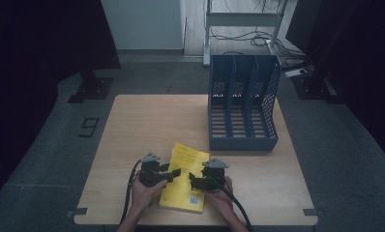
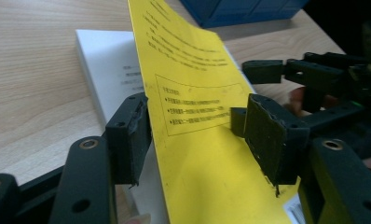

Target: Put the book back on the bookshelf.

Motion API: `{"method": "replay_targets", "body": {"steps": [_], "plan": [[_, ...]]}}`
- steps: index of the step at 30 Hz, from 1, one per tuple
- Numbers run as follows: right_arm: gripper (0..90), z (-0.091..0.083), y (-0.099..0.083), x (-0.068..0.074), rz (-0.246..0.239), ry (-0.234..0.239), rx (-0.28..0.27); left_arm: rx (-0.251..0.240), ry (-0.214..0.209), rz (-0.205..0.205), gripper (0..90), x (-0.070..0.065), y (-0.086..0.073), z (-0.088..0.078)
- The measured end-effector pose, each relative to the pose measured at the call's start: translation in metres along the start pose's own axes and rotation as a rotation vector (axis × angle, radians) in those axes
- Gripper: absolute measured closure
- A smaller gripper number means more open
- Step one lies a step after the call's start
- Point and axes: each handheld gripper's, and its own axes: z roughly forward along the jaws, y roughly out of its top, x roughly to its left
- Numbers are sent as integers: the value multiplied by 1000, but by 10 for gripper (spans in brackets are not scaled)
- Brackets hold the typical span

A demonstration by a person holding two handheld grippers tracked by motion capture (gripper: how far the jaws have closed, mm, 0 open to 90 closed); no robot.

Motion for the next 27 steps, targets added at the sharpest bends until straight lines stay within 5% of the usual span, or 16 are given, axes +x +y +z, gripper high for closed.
{"method": "replay_targets", "body": {"steps": [6,10,12,27], "plan": [[145,0,0,0,0,0,0,12,13,-2,396,2,-3,3],[144,0,0,0,1,1,0,15,-79,-61,393,8,-5,6],[144,0,0,0,2,3,-1,15,-87,-62,390,6,-6,8],[146,0,0,-1,5,5,-2,53,-16,6,432,3,2,21]]}}
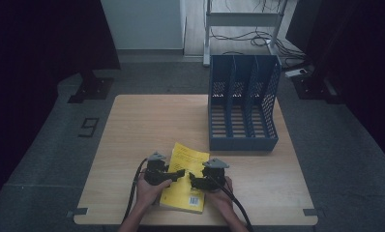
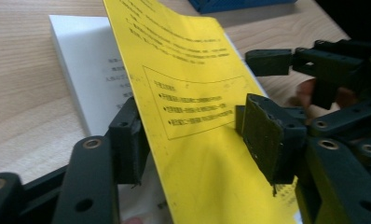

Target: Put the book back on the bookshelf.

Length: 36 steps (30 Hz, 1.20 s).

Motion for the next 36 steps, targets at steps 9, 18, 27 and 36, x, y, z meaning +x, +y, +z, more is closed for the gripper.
{"method": "replay_targets", "body": {"steps": [9,18,27,36], "plan": [[152,-1,0,1,-5,-5,-4,20,46,32,652,4,4,5],[158,-2,-1,0,0,1,-11,9,8,27,741,2,6,4],[185,-7,0,-2,-13,26,-15,-27,-32,24,847,-4,11,-3],[156,-14,0,-12,19,42,-17,-71,-64,11,864,-9,16,-8]]}}
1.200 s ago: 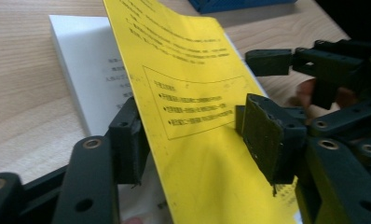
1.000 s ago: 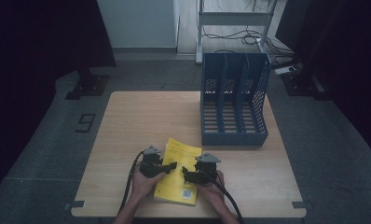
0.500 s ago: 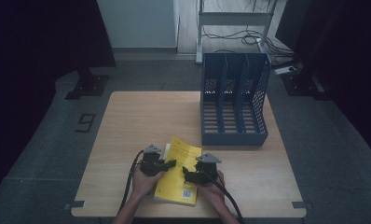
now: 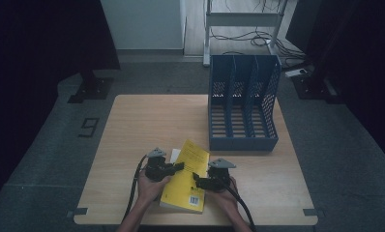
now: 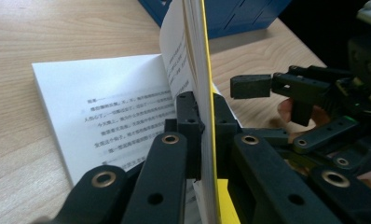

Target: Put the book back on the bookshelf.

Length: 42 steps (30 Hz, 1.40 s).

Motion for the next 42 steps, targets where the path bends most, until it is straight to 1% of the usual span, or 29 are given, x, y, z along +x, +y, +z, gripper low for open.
{"method": "replay_targets", "body": {"steps": [2,3,5,6,8,9,12,15,20,23,25,26,28,32,34,35,36,38,39,41,42], "plan": [[156,-1,0,-1,7,4,0,-3,-8,-6,866,0,1,-1],[155,-3,0,-4,18,15,-2,-8,-23,-16,867,0,2,-2],[155,-3,0,-5,24,18,-1,-9,-28,-18,867,-1,2,-2],[154,-4,-1,-6,33,30,-3,-15,-33,-19,868,-2,3,-3],[153,-4,-1,-7,38,35,-3,-19,-33,-15,868,-3,4,-4],[152,-5,-1,-8,44,42,-6,-26,-33,-4,868,-6,5,-6],[152,-6,0,-9,50,50,-10,-33,-33,5,868,-9,6,-7],[147,-8,1,-10,66,63,-17,-40,-38,19,868,-13,9,-10],[142,-11,1,-11,78,87,-28,-55,-44,44,868,-20,13,-14],[139,-12,2,-11,82,101,-38,-63,-37,66,869,-26,14,-17],[136,-13,2,-12,86,116,-44,-69,-41,81,869,-29,15,-19],[136,-13,2,-12,86,116,-44,-69,-41,81,870,-29,15,-19],[132,-14,2,-12,90,131,-52,-76,-51,88,869,-33,15,-22],[129,-14,3,-13,113,178,-61,-87,-71,95,869,-36,17,-26],[129,-14,3,-14,120,187,-60,-91,-72,96,870,-37,18,-27],[127,-14,3,-14,133,207,-59,-95,-73,97,870,-38,18,-28],[126,-13,3,-15,139,217,-59,-96,-75,97,869,-39,18,-29],[125,-13,3,-15,145,227,-63,-98,-75,99,870,-39,18,-30],[125,-13,2,-16,158,249,-63,-103,-80,99,869,-39,18,-31],[124,-12,3,-16,171,271,-70,-104,-83,98,869,-39,18,-32],[124,-12,3,-16,171,271,-70,-108,-85,96,869,-39,18,-32]]}}
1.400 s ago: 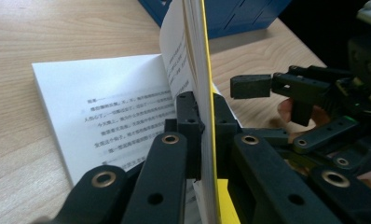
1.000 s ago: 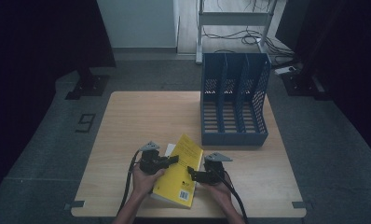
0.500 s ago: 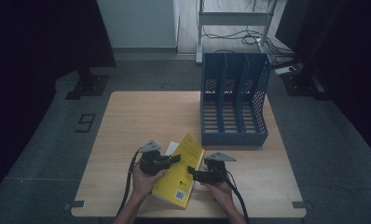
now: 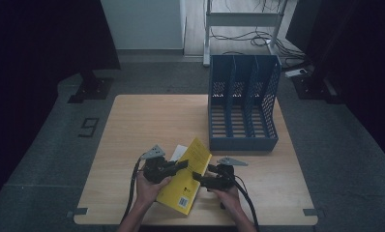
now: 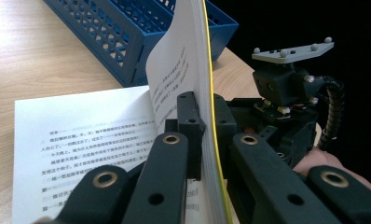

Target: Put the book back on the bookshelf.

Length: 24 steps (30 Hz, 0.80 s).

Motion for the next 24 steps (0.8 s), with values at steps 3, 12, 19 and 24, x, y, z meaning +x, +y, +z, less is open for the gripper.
{"method": "replay_targets", "body": {"steps": [3,12,19,24], "plan": [[150,-1,0,2,-12,15,-9,-7,-2,2,868,0,-1,-1],[125,-1,1,0,3,36,-9,-31,-23,-19,869,0,0,-7],[88,0,1,-3,27,79,-19,-44,-40,-20,868,-1,1,-11],[108,2,0,-4,55,148,-14,-39,-49,-23,868,0,0,-10]]}}
